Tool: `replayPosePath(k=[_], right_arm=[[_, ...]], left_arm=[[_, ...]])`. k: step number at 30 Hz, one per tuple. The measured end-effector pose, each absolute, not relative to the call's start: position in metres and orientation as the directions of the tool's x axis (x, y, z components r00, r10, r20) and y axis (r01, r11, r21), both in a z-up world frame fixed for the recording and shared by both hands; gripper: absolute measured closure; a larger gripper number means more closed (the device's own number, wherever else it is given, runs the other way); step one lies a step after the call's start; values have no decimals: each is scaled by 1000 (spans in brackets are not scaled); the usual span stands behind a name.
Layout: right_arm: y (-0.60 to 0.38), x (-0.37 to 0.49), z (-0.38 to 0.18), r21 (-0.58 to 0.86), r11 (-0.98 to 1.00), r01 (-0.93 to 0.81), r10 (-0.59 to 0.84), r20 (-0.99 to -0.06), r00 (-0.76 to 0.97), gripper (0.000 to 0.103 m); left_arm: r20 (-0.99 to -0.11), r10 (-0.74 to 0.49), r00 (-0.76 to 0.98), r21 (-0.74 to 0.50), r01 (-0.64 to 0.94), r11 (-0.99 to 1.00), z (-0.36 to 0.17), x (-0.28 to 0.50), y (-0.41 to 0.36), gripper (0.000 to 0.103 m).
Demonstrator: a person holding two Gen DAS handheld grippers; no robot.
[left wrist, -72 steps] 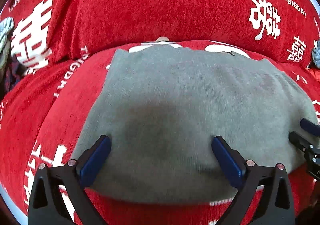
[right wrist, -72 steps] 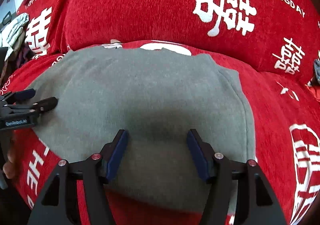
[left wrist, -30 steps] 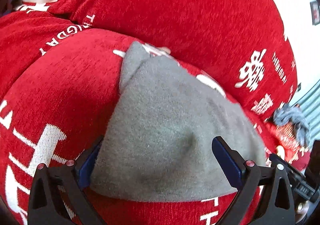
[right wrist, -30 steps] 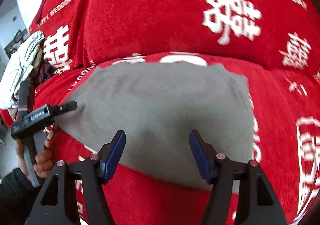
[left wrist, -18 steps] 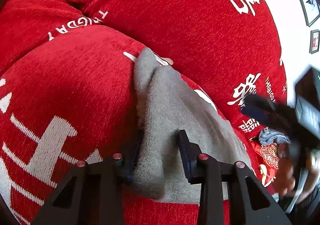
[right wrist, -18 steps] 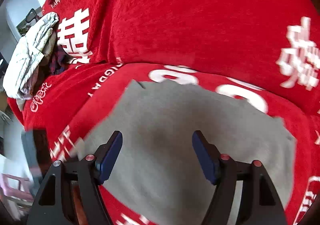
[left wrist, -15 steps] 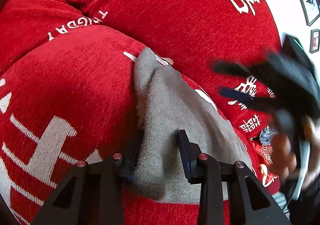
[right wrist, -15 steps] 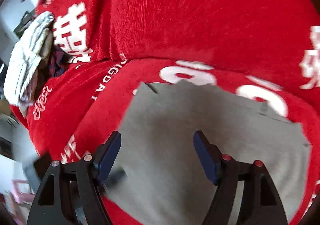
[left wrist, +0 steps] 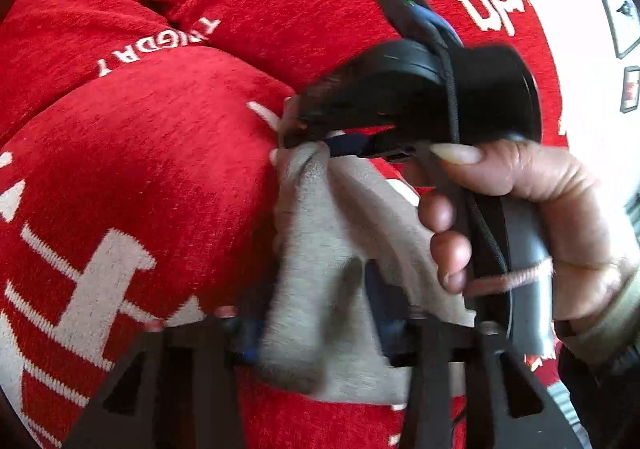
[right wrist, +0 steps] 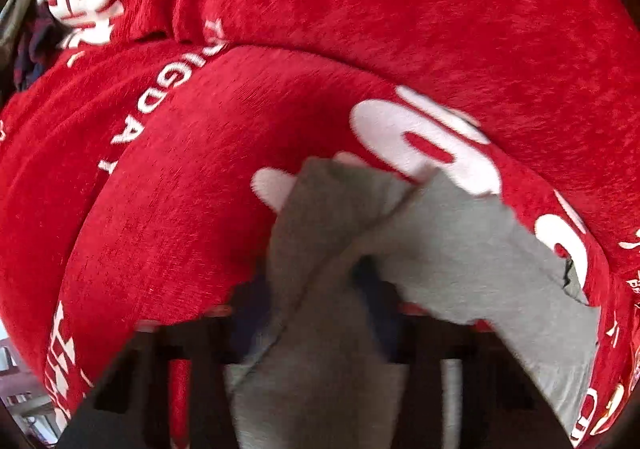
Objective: Fold small clothes
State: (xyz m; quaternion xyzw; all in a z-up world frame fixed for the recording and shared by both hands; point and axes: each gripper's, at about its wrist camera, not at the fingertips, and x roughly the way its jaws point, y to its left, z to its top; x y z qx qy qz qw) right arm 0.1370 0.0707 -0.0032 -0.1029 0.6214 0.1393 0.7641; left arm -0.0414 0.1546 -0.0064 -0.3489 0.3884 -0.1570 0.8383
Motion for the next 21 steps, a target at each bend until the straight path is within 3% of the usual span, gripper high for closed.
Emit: replayPosePath(k=[1, 2, 3, 9, 14, 21], right_arm=[[56, 137, 3, 97, 945, -311, 160, -970, 184, 84], [47, 136, 8, 141, 944, -298, 204, -960, 193, 85], [35, 132, 15, 192, 935, -297, 263, -940, 218, 85], [-7, 116, 42, 378, 883, -278, 455, -837, 304, 87], [-36, 108, 48, 472, 840, -267, 541, -764, 352, 87], [-63, 99, 48, 579, 776, -248, 628, -677, 383, 87]], left_arm=[[-514, -556, 653, -720, 24, 693, -2, -45, 155, 31], [-500, -556, 664, -718, 42, 695, 3, -49, 156, 10], [-502, -528, 685, -699, 38, 714, 6, -54, 157, 0], [-512, -476, 715, -705, -34, 708, 1, -59, 180, 0], [-564, -423, 709, -622, -27, 783, 0, -53, 170, 0], [-572, -484, 662, -633, 19, 774, 3, -41, 156, 0]])
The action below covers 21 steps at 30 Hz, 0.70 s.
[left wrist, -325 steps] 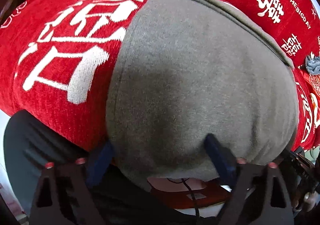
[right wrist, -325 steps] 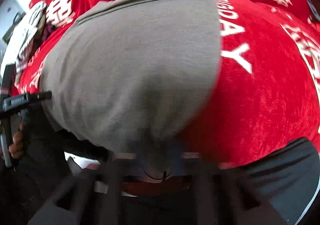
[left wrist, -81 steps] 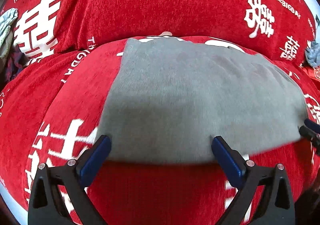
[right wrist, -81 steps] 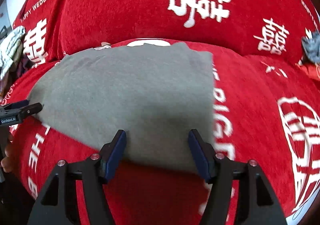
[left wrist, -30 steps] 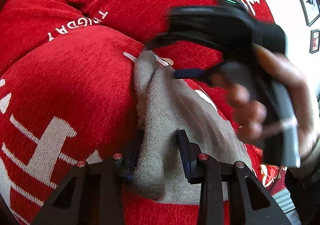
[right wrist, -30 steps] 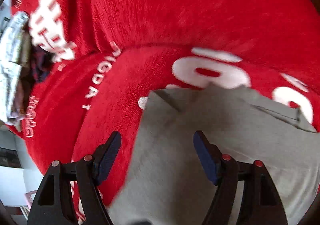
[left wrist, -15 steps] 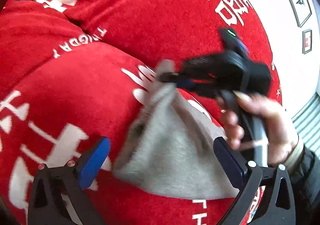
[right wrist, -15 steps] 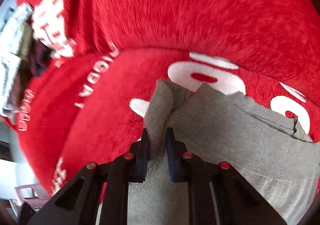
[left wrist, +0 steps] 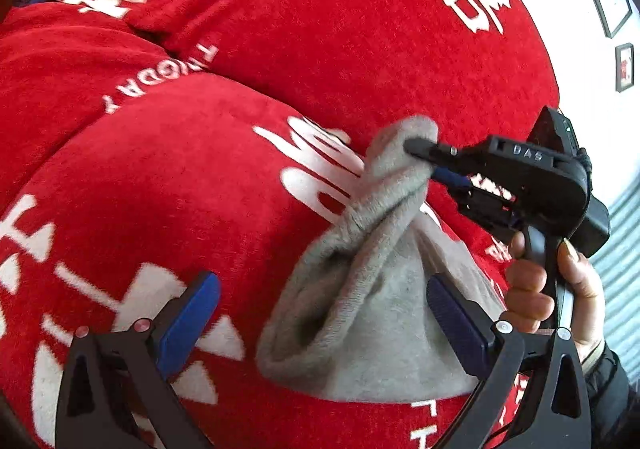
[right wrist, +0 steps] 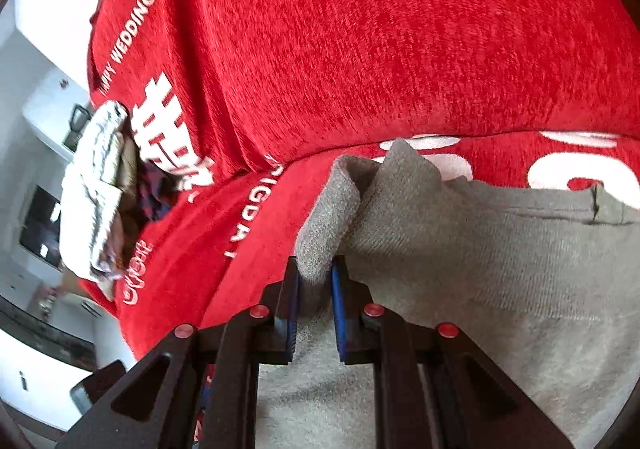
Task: Fold small clothes
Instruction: 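Hold the sweater end with the left tool while the right tool grasps the other end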
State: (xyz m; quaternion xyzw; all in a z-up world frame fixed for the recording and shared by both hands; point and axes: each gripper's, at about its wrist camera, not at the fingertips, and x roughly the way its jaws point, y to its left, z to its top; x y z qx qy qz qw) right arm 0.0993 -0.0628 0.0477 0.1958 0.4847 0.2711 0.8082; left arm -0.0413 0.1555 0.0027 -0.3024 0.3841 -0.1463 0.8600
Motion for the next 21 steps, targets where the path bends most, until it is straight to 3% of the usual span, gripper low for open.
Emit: replayPosePath(k=[5, 7, 8, 14, 17, 18, 19, 21], right_arm=[[-82, 93, 53, 639, 731, -240, 673, -617, 407, 88], [-89, 92, 50, 653, 721, -231, 682, -611, 402, 88], [-92, 91, 47, 654, 722, -227, 682, -614, 399, 88], [-106, 89, 39, 657, 722, -215, 680, -618, 395, 87], [-113, 93, 37, 661, 728, -181, 671, -634, 386, 77], [-116, 94, 34, 676, 718, -163, 680, -633, 371, 65], [-119, 96, 31, 702, 699, -138, 696, -624, 354, 44], [-123, 95, 27, 727, 678, -109, 709, -609, 355, 24]], left_arm=[[-582, -525, 621, -637, 54, 769, 5, -34, 141, 1], [-566, -555, 609, -665, 60, 744, 5, -29, 137, 46], [-574, -575, 583, -673, 63, 737, 4, -24, 134, 83], [-662, -439, 608, -516, 55, 855, 22, -28, 110, 83], [-691, -323, 646, -355, 85, 931, 38, -36, 87, 84], [-697, -289, 657, -306, 92, 948, 41, -37, 80, 84], [-700, -260, 665, -259, 103, 960, 45, -39, 72, 84], [-702, -245, 669, -230, 112, 967, 47, -41, 67, 85]])
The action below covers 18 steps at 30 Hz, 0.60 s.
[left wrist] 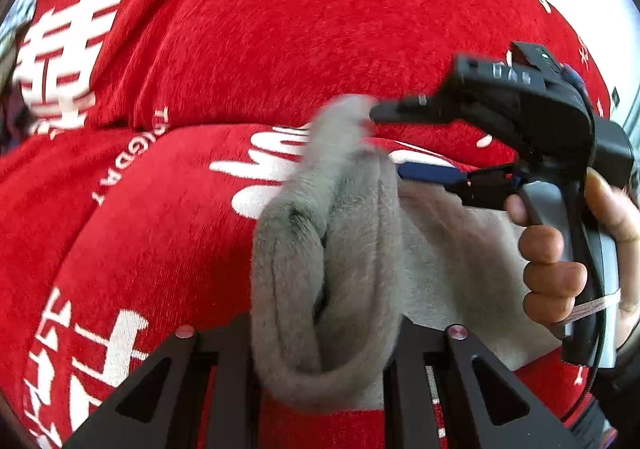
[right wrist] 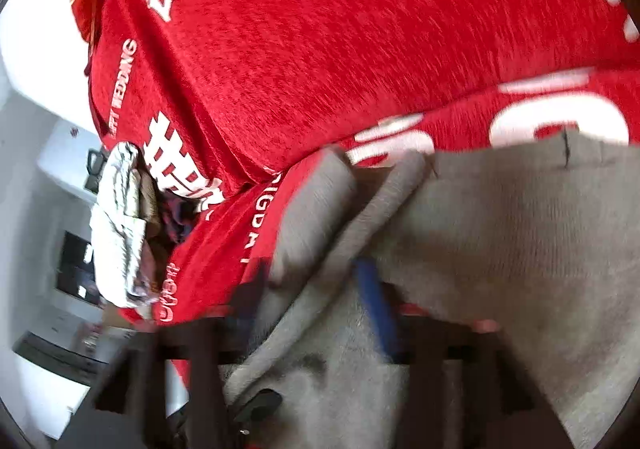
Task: Fold small clothes
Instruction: 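Hold the sweater end with the left tool while the right tool grasps the other end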
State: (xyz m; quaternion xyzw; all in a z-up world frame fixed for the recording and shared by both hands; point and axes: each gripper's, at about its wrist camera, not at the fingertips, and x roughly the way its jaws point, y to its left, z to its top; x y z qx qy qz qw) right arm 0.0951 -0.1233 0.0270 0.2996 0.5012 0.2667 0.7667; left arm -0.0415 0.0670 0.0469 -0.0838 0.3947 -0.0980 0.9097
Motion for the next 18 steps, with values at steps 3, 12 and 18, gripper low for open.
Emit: replayPosePath(k=[3, 12, 18], right_arm=[[-125, 98, 19, 777, 623, -84, 753, -567, 334, 23], [-139, 106, 9, 774, 633, 36, 728, -610, 314, 23], [-128, 112, 4, 744, 667, 35, 714, -652, 255, 23]], left_arm=[[-712, -220, 667, -195, 113, 974, 49, -41, 63, 85], [-732, -194, 654, -167, 104, 980, 46, -40, 61, 85], [-729, -220, 648, -231, 69, 971, 37, -41, 70, 85]])
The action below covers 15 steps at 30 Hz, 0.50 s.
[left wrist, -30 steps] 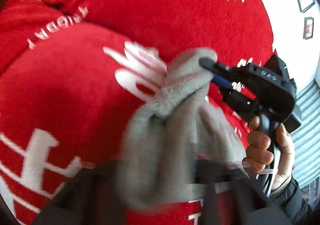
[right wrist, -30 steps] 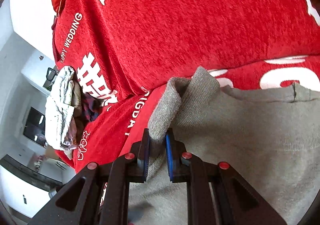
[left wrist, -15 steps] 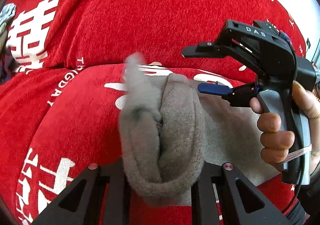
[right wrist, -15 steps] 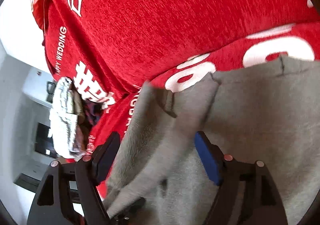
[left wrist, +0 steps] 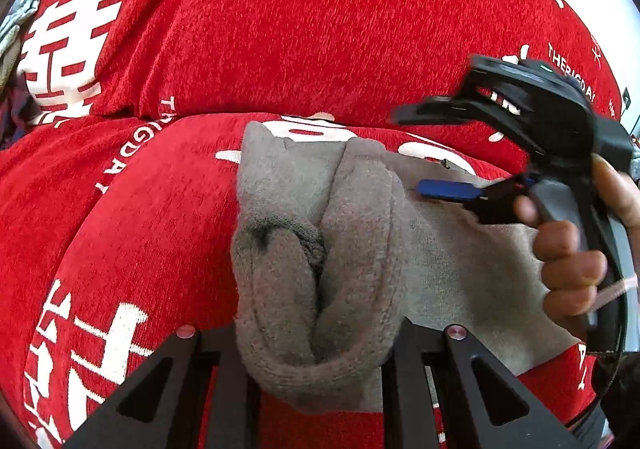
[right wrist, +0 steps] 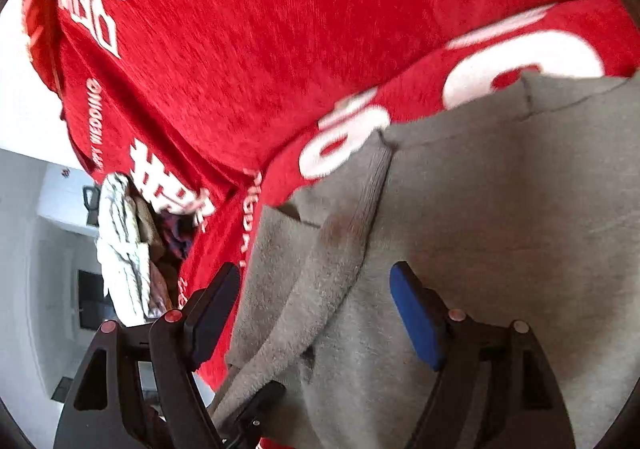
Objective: Fold small clothes
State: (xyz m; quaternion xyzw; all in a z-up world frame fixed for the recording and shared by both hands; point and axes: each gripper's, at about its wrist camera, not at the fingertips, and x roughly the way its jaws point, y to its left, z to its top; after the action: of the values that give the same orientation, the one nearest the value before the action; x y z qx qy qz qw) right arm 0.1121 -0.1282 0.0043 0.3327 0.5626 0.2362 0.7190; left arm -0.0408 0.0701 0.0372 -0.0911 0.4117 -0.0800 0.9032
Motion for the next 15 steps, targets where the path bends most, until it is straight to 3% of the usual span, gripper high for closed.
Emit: replayPosePath(k=[6, 10, 15], right_arm=[[-33, 138, 26, 672, 716, -189, 697, -701, 151, 23], [1, 150, 24, 488, 846, -217, 519, -846, 122, 23], [31, 153, 20, 413, 869, -271, 452, -886, 99, 23]], left_arm=[[-726, -243, 643, -268, 61, 962, 32, -43, 79, 85], [-715, -269, 645, -298, 67, 952, 28, -40, 81, 85], [-698, -294, 653, -341, 57, 938, 24, -39, 82, 85]])
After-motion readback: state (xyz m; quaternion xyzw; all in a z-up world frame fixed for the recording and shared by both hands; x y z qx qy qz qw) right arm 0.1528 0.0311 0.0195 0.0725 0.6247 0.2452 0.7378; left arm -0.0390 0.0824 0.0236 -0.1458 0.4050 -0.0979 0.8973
